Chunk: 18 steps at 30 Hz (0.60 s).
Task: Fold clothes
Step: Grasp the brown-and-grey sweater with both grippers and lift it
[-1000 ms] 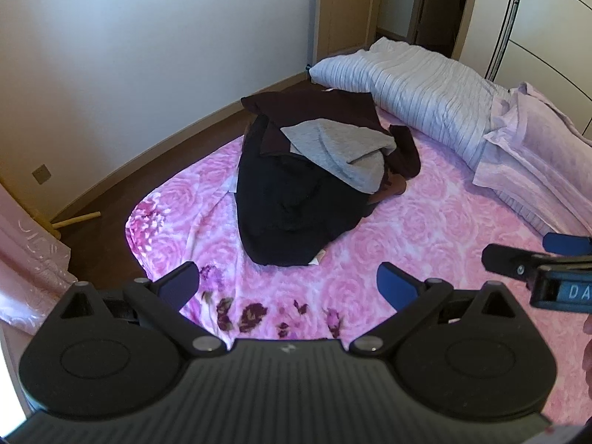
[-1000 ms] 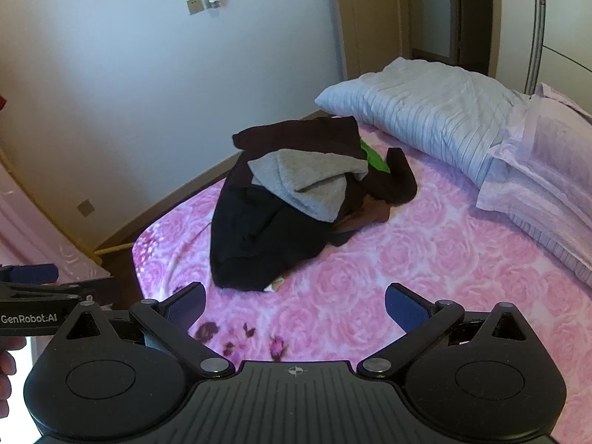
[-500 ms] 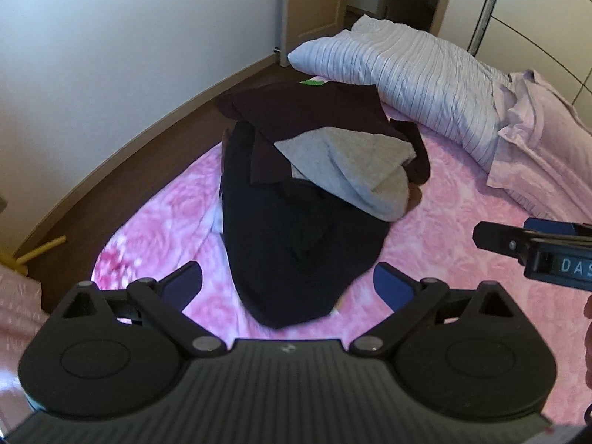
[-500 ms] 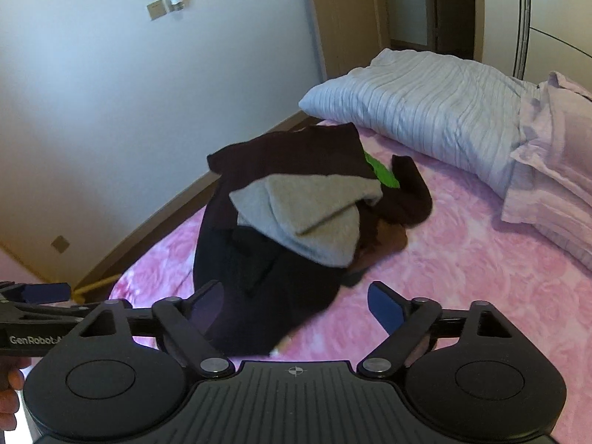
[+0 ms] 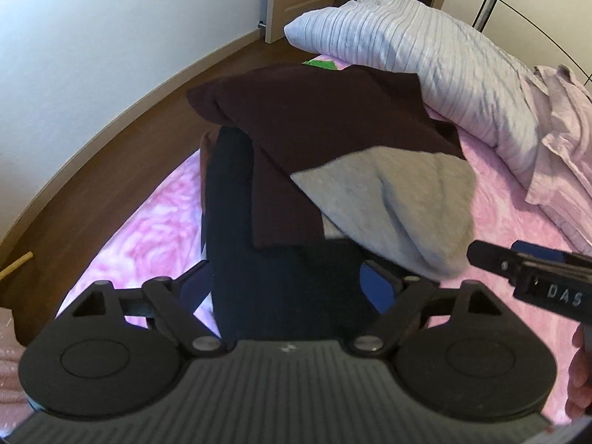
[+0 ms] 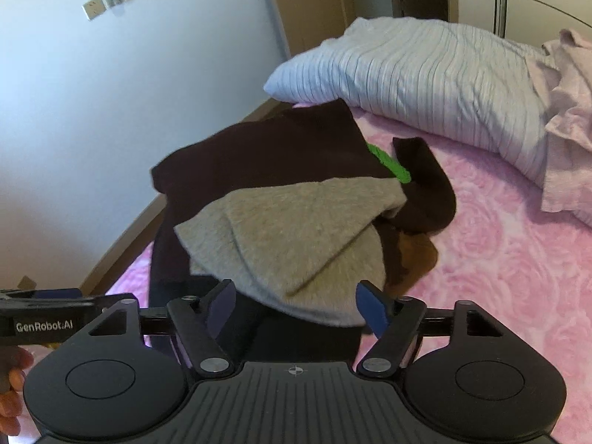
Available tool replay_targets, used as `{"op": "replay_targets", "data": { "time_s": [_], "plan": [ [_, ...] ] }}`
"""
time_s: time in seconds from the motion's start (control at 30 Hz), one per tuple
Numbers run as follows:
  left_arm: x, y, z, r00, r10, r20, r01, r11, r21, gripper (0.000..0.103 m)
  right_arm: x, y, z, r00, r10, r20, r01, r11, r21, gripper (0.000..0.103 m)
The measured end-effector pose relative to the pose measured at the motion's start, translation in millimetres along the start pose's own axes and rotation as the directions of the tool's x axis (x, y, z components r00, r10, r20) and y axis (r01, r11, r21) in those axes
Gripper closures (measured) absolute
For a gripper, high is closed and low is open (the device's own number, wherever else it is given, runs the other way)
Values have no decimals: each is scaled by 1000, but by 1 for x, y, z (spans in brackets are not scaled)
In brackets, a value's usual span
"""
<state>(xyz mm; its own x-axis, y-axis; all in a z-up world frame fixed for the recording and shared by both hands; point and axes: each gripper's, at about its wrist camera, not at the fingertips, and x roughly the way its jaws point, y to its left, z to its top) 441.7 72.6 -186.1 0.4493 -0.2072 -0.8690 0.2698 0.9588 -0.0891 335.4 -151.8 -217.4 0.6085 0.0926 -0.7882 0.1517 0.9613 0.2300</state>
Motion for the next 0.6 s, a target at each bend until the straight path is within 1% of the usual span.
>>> {"op": "replay_targets", "data": {
  "time_s": [0.07,0.2,0.27,0.33,0.37,0.4,0.43,0.47,0.5,0.53,0.6],
  "plan": [
    [16,2,8,1000,-1,-7,1,1000,1,25,21,-3,5,1000,-6,-9,6,1000,27,38],
    [46,6,22,1000,-3,-22,3,1000,5,25,54,-14,12,1000,9,-18,-7,991,132,40],
    [57,8,29,1000,-10,-26,10,1000,5,25,65,-18,15,1000,22,-21,-18,985,172,41],
    [66,9,35,999,-10,-30,10,1000,5,25,74,-20,16,999,25,-24,-20,981,194,44],
    [69,9,37,999,-11,-30,11,1000,4,25,78,-20,17,999,29,-25,-24,981,195,50],
    [71,9,39,999,-14,-29,14,1000,3,25,81,-19,19,999,29,-27,-23,982,188,60],
    [72,9,41,999,-17,-28,17,1000,3,25,82,-17,20,999,21,-26,-16,984,176,68],
    [72,9,42,999,-20,-28,20,1000,3,25,82,-16,22,1000,11,-16,-9,988,156,91],
    [71,8,42,999,-23,-26,23,1000,5,28,81,-15,24,1000,27,-3,-26,990,135,98],
    [70,8,44,999,-28,-26,28,1000,7,30,78,-14,26,999,35,14,-37,991,127,99],
    [64,6,46,999,-37,-21,37,999,12,31,62,-11,31,995,48,89,-57,993,103,100]
  ]
}}
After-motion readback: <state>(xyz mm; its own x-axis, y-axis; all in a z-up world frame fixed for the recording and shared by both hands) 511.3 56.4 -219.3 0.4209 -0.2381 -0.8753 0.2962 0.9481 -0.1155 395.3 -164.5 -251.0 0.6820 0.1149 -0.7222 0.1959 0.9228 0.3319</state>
